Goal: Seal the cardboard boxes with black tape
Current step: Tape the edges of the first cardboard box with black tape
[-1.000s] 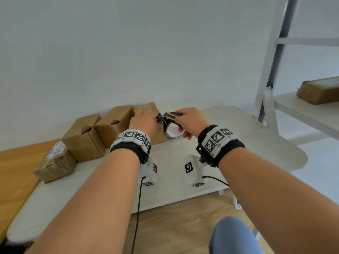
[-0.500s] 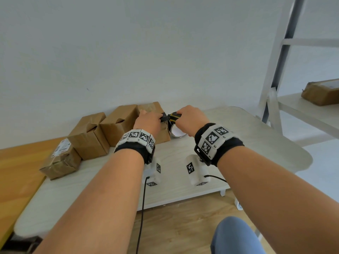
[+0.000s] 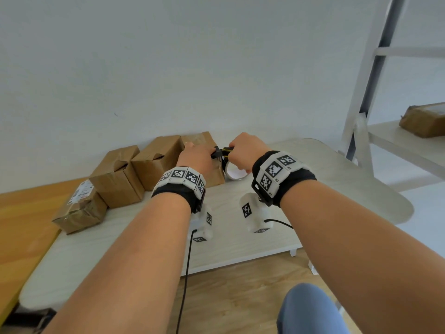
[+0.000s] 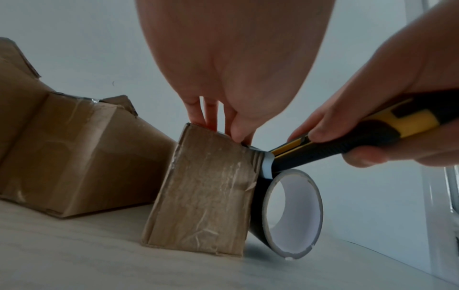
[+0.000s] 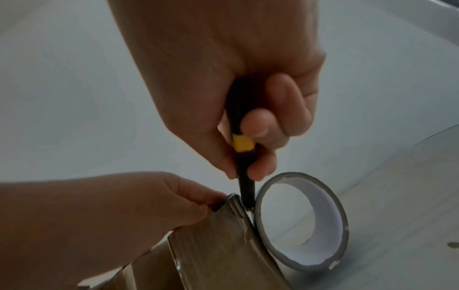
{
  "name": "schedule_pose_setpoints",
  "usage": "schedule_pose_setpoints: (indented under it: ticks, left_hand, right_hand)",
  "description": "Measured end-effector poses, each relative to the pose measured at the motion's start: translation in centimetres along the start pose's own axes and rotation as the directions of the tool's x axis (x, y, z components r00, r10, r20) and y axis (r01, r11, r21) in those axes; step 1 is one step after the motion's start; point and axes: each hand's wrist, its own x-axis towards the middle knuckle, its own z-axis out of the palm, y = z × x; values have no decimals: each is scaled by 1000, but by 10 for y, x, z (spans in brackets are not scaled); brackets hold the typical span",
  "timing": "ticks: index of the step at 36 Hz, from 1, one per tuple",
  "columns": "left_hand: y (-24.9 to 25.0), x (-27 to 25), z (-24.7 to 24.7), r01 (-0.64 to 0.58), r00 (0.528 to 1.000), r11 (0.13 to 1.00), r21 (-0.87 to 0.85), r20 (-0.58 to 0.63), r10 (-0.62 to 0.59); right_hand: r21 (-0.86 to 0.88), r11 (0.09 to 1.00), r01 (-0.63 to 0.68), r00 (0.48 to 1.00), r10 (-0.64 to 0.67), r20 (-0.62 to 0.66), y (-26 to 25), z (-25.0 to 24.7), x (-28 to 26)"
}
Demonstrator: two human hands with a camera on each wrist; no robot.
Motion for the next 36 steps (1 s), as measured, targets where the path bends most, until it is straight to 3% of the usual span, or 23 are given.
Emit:
schedule_pose_setpoints:
  ticks: [7,32,36]
  left_hand:
    - [0,5,1,-3,1000,997,83,12,2]
    - [-1,12,2,39,995,994,102,87,-48]
    - [-1,11,4,22,998,995,101,61,-28]
  right_hand:
    - [40,999,-12,999,11,39,5,-8,-3]
    - [67,986,-152,983,144,114,7,-29,-18]
    - [111,978,-177,984,172,49,9,-28,-14]
